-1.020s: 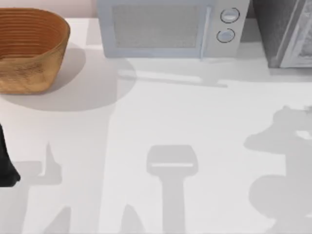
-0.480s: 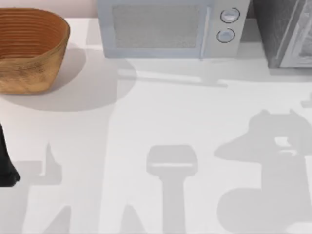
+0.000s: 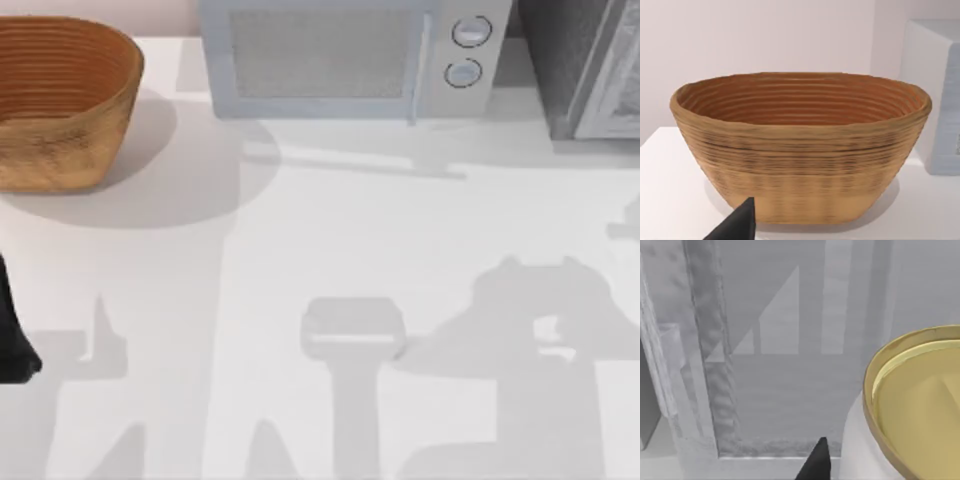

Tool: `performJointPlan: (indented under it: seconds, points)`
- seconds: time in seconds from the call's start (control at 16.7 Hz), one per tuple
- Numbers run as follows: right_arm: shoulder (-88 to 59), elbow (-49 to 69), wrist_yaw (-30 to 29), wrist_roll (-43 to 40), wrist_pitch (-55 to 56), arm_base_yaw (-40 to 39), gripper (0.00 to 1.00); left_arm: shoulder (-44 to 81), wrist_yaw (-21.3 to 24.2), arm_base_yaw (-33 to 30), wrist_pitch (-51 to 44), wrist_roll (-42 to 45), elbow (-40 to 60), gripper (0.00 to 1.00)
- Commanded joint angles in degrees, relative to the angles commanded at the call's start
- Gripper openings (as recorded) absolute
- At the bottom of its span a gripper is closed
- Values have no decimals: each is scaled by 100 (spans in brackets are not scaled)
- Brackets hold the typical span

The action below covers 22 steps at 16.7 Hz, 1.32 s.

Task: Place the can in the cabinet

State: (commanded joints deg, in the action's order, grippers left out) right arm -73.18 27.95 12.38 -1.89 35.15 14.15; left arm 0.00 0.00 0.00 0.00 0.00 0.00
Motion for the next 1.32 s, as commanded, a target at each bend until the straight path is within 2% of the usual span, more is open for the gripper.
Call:
performJointPlan:
  seconds: [0.6, 0.78, 1.02, 1.32]
  points:
    - [5304, -1885, -819, 108, -2366, -954, 0, 0, 0, 0, 0, 0, 0, 100]
    - [6512, -2385, -1046, 150, -2997, -1208, 0, 0, 0, 0, 0, 0, 0, 100]
    - [7281, -2774, -1228, 187, -3489, -1405, 0, 0, 0, 0, 0, 0, 0, 100]
    - [7294, -2783, -1226, 198, -3505, -1397, 0, 0, 0, 0, 0, 0, 0, 100]
